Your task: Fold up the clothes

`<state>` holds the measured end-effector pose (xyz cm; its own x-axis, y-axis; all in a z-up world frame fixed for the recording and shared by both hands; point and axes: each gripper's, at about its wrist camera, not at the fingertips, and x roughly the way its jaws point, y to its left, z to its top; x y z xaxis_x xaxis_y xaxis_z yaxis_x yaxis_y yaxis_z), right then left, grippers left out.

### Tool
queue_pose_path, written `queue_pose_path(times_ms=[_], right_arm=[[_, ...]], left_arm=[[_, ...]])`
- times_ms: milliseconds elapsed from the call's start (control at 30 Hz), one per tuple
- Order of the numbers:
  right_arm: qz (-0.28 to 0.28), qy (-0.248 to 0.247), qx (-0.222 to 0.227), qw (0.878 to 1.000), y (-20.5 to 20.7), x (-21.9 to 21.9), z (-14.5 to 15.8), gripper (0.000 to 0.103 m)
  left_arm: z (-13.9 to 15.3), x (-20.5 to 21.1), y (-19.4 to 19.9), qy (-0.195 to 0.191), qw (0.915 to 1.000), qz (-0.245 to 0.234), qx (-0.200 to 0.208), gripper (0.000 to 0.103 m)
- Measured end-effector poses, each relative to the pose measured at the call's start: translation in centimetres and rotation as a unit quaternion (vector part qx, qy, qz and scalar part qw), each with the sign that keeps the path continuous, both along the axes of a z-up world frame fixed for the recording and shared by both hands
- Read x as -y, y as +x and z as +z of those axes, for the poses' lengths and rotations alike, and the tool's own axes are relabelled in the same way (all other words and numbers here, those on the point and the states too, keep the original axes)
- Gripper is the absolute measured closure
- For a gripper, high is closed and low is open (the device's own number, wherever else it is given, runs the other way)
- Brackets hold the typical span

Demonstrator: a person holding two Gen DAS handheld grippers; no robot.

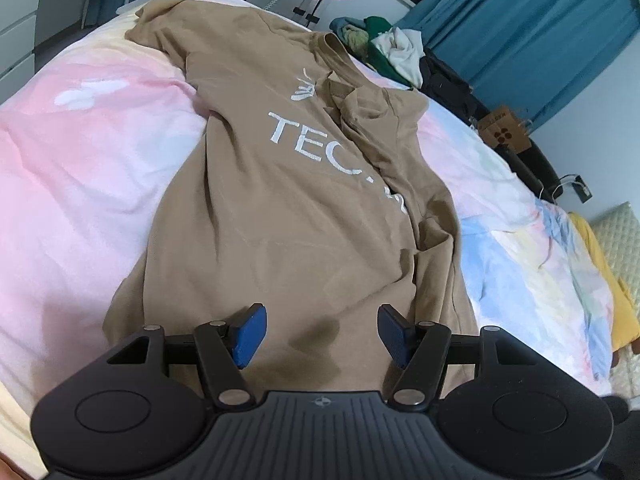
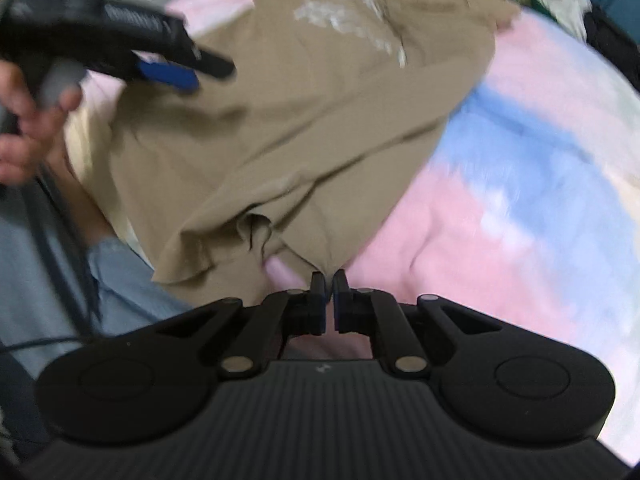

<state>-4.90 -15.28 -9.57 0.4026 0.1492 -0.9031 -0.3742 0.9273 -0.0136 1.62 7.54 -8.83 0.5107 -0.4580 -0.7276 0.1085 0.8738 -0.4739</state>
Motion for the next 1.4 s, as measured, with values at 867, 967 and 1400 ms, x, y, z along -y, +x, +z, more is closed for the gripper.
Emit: queue_pose_path(times_ms=[867, 967, 1400], right_arm=[[-0.238, 0.305, 0.172, 0.906, 13.5, 5.2, -2.0, 0.023], [-0.253, 0.312, 0.162, 0.901, 14.4, 6.2, -3.4, 0.023], [-0.280, 0.318, 0.185, 0.887, 17.6, 7.4, -5.3, 0.021]], left_arm=[[-1.9, -9.6, 16.2, -0.078, 0.9696, 0.232, 0.003, 0.018], [-3.5, -11.2, 20.2, -0.116, 0.9569, 0.266, 0.012, 0.015], [-3.2, -9.3, 30.4, 0.014, 0.9501, 0.284, 0.128, 0.045]])
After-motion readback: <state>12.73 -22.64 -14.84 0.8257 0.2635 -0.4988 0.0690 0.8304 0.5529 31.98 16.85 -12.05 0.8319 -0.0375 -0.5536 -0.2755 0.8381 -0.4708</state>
